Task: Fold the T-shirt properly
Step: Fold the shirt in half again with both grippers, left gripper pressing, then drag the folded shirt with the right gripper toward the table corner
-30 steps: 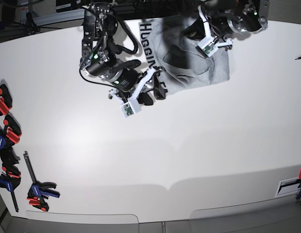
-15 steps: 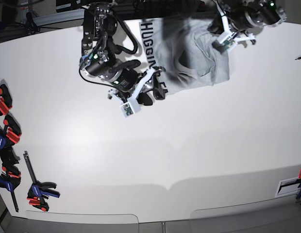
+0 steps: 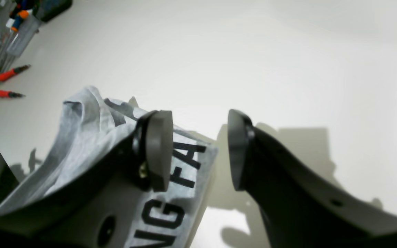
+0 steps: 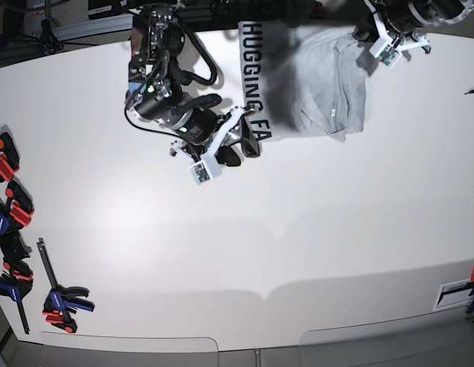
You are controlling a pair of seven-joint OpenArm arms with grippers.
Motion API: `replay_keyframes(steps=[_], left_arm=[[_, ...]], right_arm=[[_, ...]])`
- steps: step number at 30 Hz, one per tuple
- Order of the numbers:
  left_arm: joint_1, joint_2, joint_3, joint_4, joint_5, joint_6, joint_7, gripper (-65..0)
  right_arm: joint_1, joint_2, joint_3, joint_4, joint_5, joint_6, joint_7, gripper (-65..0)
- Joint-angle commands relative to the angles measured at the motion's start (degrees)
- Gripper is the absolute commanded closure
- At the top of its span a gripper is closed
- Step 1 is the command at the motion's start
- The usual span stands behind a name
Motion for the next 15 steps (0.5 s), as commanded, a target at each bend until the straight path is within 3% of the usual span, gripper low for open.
replay_keyframes(steps=[1, 4, 6, 9, 12, 13, 15], left_arm=[[0.8, -0.4, -0.4, 0.9, 2.2, 0.3, -0.1, -0.3], [1.2, -0.5, -0.4, 0.9, 10.7, 6.6, -1.9, -17.4], [1.2, -0.5, -0.4, 0.9, 16.5, 11.0, -3.5, -22.6], [1.2, -0.5, -0.4, 0.9, 21.9, 14.4, -4.5, -22.8], [1.2, -0.5, -0.4, 0.9, 22.5, 16.0, -5.7, -22.8], [1.2, -0.5, -0.4, 0.9, 22.4, 16.1, -6.1, -22.8], [1.2, -0.5, -0.4, 0.9, 22.4, 16.1, -6.8, -22.8]], right_arm=[[0.8, -0.3, -0.1, 1.2, 1.3, 0.0, 1.6, -24.4], [0.8, -0.3, -0.1, 1.2, 1.3, 0.0, 1.6, -24.4], [0.8, -0.3, -0.1, 1.2, 1.7, 0.0, 1.6, -24.4], [0.8, -0.3, -0.1, 1.2, 1.7, 0.0, 1.6, -24.4], [0.8, -0.3, -0.1, 1.2, 2.7, 0.2, 1.5, -24.3], [0.8, -0.2, -0.2, 1.2, 4.1, 1.6, 1.5, -24.1], [0.8, 0.2, -0.7, 1.2, 9.1, 8.4, -0.5, -23.5]])
